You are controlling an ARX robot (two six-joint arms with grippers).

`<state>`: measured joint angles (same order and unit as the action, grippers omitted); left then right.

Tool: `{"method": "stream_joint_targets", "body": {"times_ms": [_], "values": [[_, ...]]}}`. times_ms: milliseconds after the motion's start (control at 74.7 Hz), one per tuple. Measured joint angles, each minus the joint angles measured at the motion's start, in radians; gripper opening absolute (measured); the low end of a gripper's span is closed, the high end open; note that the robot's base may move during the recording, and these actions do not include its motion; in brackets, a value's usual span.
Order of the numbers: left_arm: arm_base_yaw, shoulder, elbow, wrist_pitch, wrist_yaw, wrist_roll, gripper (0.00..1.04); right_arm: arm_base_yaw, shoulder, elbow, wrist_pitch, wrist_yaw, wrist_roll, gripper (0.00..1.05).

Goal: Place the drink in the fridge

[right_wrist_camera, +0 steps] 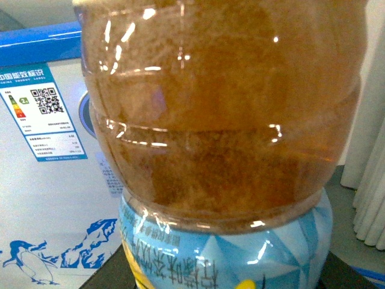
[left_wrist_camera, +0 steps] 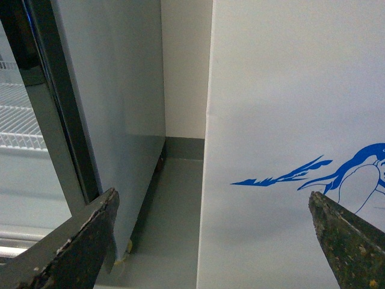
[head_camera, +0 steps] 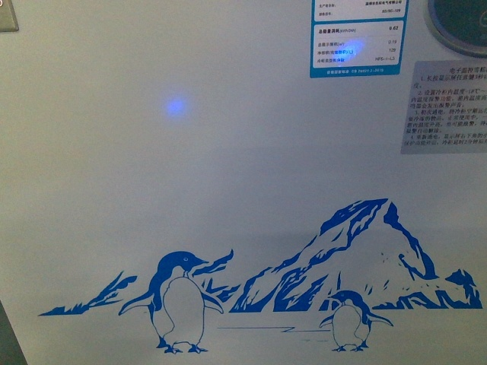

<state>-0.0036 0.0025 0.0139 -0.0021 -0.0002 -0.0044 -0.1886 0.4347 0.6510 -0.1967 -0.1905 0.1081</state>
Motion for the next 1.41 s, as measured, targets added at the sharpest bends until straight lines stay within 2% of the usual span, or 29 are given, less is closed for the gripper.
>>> {"method": "stream_joint_targets", "body": {"times_ms": [1406], "values": [[0.000, 0.000, 0.000, 0.000, 0.000, 0.000, 0.97, 0.003, 0.000, -0.007, 0.000, 0.002, -0.001, 0.38]]}}
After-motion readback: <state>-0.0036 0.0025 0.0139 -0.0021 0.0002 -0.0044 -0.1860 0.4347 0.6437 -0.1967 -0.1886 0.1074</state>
